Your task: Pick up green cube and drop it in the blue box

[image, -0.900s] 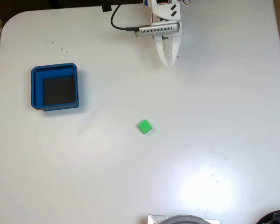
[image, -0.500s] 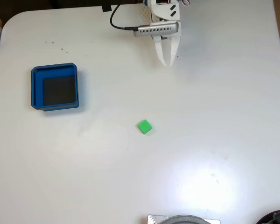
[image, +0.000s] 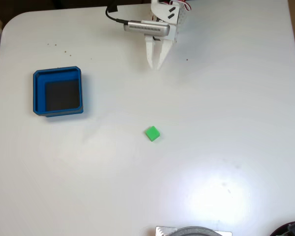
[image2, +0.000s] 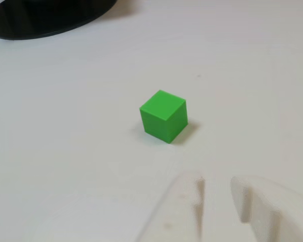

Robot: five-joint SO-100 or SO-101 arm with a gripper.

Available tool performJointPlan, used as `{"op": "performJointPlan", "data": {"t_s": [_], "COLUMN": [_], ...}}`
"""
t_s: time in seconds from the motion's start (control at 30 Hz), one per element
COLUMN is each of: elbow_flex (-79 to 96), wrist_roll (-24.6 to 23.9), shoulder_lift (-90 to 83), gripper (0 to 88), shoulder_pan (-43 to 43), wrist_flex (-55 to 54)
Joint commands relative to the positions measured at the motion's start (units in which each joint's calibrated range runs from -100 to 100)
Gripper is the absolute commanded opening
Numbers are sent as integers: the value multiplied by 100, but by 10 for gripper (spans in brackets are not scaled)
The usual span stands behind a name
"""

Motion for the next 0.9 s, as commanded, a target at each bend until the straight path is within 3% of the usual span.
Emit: {"op": "performJointPlan", "data": {"t_s": [0.0, 0.23, 0.53, 0.87], "elbow_flex": [18, -700, -1437, -1562], "wrist_roll": [10, 15, 20, 24], "shoulder_lift": [-67, 694, 2525, 2851], "gripper": [12, 12, 12, 12], "shoulder_pan": [55, 47, 16, -22], "wrist_flex": [-127, -518, -1994, -2516]}}
